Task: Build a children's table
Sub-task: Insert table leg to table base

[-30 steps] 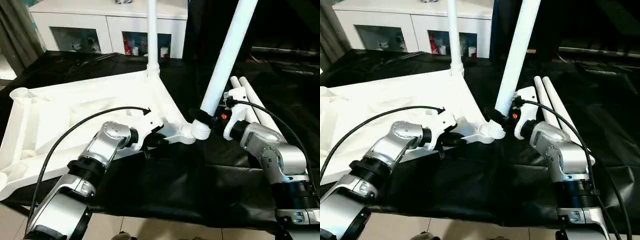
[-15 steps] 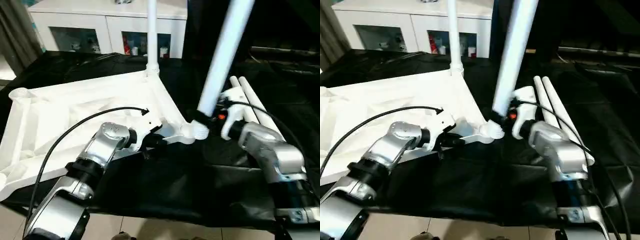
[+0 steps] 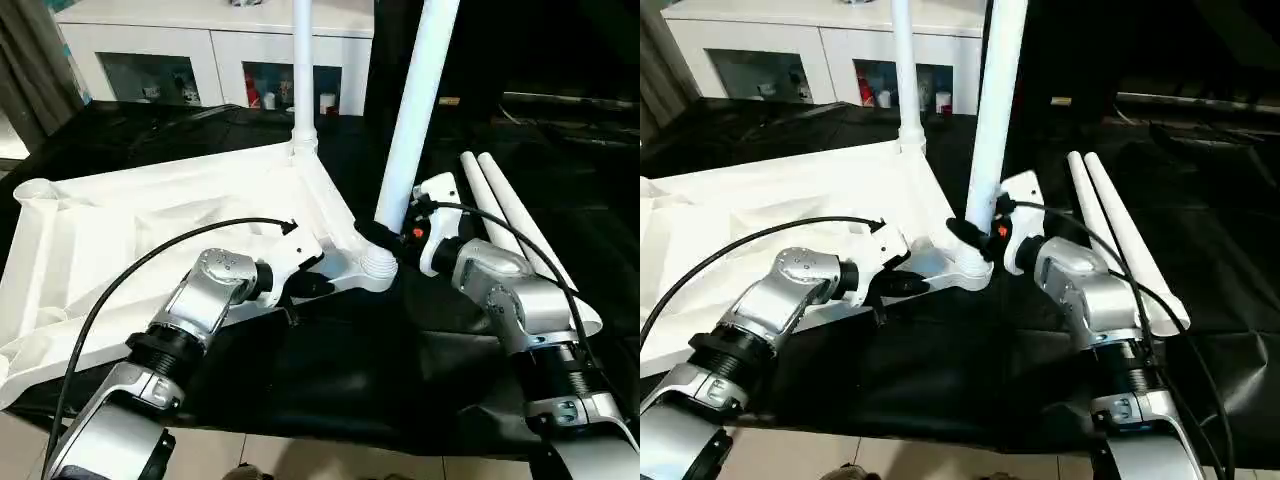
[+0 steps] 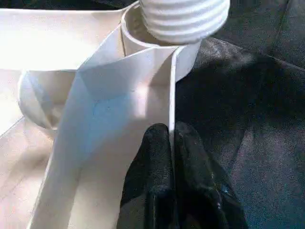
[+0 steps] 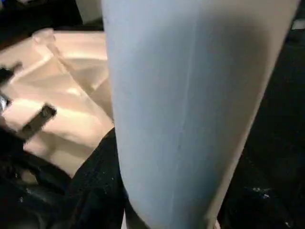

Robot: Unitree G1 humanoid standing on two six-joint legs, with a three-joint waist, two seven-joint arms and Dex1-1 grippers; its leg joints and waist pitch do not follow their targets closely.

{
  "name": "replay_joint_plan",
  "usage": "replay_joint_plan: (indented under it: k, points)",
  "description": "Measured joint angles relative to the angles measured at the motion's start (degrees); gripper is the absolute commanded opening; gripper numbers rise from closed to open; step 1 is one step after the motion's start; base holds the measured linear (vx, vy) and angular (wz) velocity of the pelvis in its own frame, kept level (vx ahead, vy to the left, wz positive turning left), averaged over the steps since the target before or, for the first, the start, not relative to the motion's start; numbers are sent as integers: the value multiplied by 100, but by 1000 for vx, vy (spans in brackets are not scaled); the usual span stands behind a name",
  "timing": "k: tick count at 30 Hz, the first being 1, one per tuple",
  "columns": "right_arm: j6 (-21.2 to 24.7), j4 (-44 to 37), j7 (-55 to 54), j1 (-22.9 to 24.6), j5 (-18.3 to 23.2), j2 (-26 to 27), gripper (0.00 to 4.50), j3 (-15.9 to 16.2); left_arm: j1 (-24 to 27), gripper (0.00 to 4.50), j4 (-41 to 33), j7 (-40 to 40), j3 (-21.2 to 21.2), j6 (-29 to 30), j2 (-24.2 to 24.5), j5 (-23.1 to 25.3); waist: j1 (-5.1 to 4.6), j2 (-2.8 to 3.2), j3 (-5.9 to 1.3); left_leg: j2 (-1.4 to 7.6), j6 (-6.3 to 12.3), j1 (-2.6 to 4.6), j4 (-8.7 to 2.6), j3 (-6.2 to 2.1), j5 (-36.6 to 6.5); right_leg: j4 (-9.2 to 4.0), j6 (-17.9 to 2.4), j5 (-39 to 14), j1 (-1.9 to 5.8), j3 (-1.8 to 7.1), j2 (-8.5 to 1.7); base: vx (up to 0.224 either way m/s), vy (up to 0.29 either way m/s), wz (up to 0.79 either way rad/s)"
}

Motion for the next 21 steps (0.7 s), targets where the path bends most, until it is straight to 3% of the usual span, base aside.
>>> replay_joint_plan:
  k: [6,21]
  points:
    - [-136,97,78,-1,-22,-45,189,16,50,0,-89,1,0,-17,19,11,0,0,0,0,2,-2,-2,1,-2,-2,1,-1,-2,0,0,0,0,0]
    - [-785,1368,-41,-434,-12,366,189,-268,179,0,-116,-66,33,-233,46,-34,-57,15,-8,0,-2,8,-4,3,2,6,-2,1,0,3,0,0,0,0]
